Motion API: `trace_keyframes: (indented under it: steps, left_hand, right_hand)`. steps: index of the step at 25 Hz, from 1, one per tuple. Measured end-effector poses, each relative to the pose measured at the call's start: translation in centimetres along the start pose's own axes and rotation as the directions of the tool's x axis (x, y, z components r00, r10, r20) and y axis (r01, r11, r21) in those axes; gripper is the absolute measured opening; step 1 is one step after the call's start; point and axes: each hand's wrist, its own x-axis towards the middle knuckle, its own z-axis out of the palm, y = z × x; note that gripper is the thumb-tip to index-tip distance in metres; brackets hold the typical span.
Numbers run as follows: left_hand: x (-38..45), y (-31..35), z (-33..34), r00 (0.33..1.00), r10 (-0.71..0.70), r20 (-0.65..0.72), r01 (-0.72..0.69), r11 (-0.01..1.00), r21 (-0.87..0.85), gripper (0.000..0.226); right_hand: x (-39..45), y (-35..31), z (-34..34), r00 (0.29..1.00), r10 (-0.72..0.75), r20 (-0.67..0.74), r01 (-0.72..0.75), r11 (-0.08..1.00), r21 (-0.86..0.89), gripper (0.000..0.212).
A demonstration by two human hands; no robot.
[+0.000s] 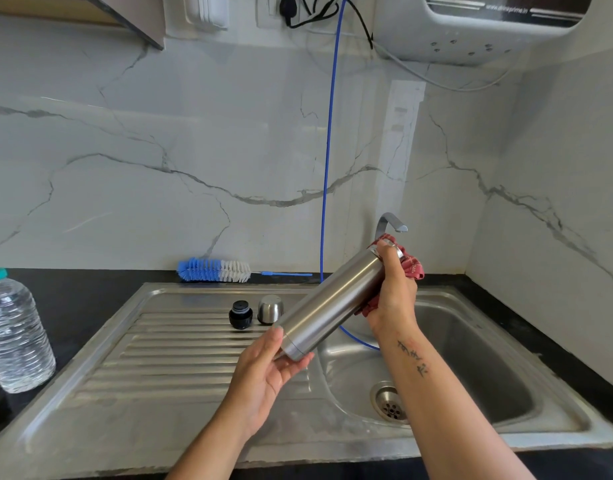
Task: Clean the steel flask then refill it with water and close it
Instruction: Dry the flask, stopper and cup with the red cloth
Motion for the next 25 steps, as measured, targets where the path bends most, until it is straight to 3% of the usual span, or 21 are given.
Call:
trace_keyframes:
  steps: [2, 4, 7, 9, 11, 14, 16, 18, 20, 25]
  left_hand:
    - [-0.1, -0.1, -0.4, 0.992, 0.127, -0.011, -0.123, 0.978, 0.171, 0.093]
    - [0.0, -0.4, -0.7, 0.985, 0.172, -0.026, -0.16, 0.955, 0.251, 0.092]
    - [0.1, 0.0, -0.3, 1.0, -0.002, 0.007, 0.002, 0.999, -0.04, 0.076]
    - [-0.1, 0.3, 0.1, 0.997, -0.077, 0.004, 0.077, 0.993, -0.091, 0.055]
    - [-0.2, 0.0, 0.2, 1.0, 0.022, -0.003, -0.022, 0.998, 0.057, 0.046]
    - [-0.4, -0.7, -0.1, 0.98, 0.196, -0.021, -0.184, 0.947, 0.262, 0.081]
    - [-0.3, -0.5, 0.1, 0.99, 0.134, -0.034, -0.127, 0.979, 0.158, 0.087]
    - [-0.3, -0.1, 0.2, 1.0, -0.01, -0.011, 0.01, 0.999, -0.049, 0.079]
    - [-0.3, 0.1, 0.3, 0.999, -0.053, -0.009, 0.051, 0.992, -0.113, 0.071]
    - [-0.1, -0.8, 0.4, 0.981, 0.193, -0.027, -0.189, 0.975, 0.112, 0.074]
  right_hand:
    - [-0.1, 0.0, 0.1, 1.0, 0.028, 0.013, -0.028, 1.0, -0.008, 0.045]
    - [-0.1, -0.1, 0.1, 0.999, 0.035, 0.014, -0.035, 0.999, -0.01, 0.048]
    - [-0.2, -0.2, -0.1, 1.0, 0.015, -0.016, -0.015, 1.0, -0.012, 0.042]
    - [-0.4, -0.2, -0.3, 1.0, 0.011, -0.021, -0.011, 1.0, -0.002, 0.037]
    - [-0.5, -0.3, -0.2, 1.0, 0.008, -0.029, -0.008, 1.0, 0.007, 0.036]
    - [-0.8, -0.5, 0.2, 0.999, 0.022, -0.036, -0.021, 0.999, 0.026, 0.04]
    - [-1.0, -0.4, 0.3, 0.999, 0.022, -0.043, -0.019, 0.998, 0.065, 0.032]
    - [-1.3, -0.2, 0.3, 0.999, 0.021, -0.048, -0.017, 0.997, 0.071, 0.03]
    - [-1.3, 0.1, 0.3, 0.998, 0.022, -0.057, -0.019, 0.999, 0.045, 0.035]
    - [-1.5, 0.3, 0.7, 0.995, 0.09, -0.051, -0.091, 0.996, -0.022, 0.042]
